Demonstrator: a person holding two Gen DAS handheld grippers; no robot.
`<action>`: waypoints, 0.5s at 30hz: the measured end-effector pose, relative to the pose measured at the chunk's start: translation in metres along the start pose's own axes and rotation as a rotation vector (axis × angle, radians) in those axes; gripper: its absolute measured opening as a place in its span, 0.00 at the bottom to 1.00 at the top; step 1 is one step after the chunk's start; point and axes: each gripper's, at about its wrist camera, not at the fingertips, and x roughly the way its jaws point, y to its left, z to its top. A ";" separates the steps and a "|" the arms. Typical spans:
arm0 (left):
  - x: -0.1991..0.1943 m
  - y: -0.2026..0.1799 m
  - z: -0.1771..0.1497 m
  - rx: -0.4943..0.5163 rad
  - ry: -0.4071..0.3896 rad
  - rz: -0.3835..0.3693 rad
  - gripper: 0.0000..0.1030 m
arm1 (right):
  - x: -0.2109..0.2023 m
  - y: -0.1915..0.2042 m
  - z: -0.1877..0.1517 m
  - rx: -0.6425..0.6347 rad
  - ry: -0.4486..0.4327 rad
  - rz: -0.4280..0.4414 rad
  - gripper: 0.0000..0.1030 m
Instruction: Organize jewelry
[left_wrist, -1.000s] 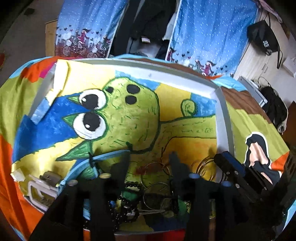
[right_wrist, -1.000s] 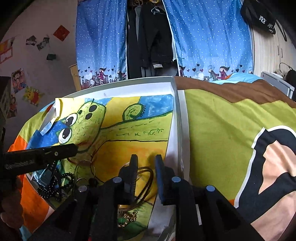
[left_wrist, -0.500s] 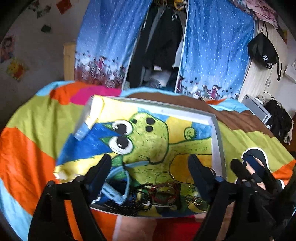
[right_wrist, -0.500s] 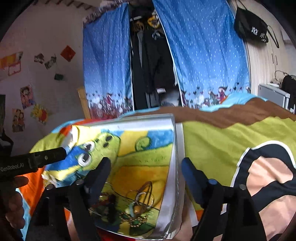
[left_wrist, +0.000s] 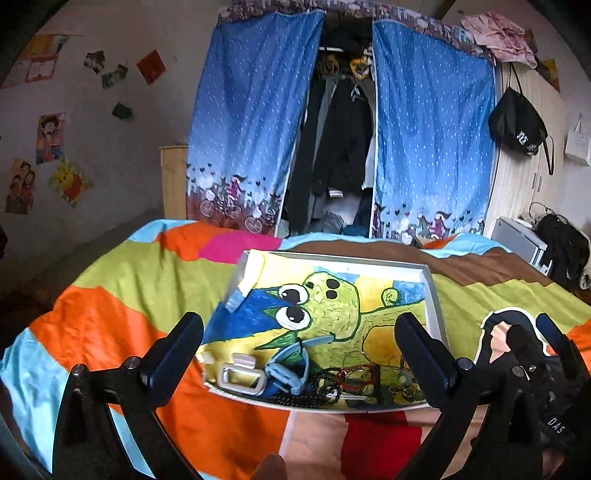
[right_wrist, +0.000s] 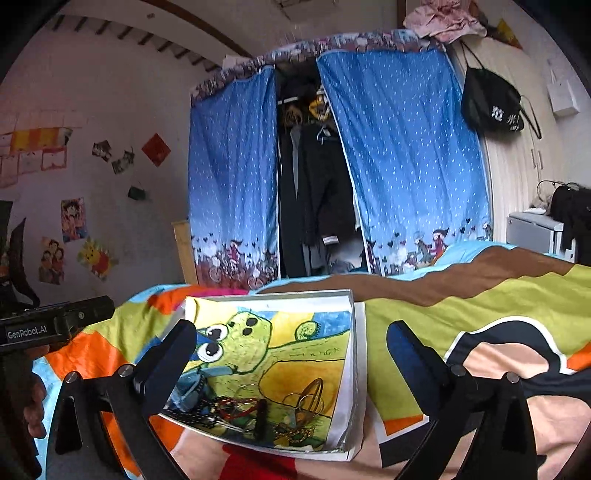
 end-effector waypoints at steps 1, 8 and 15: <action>-0.005 0.001 -0.001 -0.003 -0.004 -0.001 0.99 | -0.009 0.003 0.000 0.003 -0.016 -0.002 1.00; -0.063 0.015 -0.017 -0.006 -0.055 0.000 0.99 | -0.060 0.028 -0.006 -0.018 -0.062 0.009 1.00; -0.118 0.032 -0.038 -0.021 -0.100 -0.004 0.99 | -0.111 0.062 -0.017 -0.060 -0.111 0.027 1.00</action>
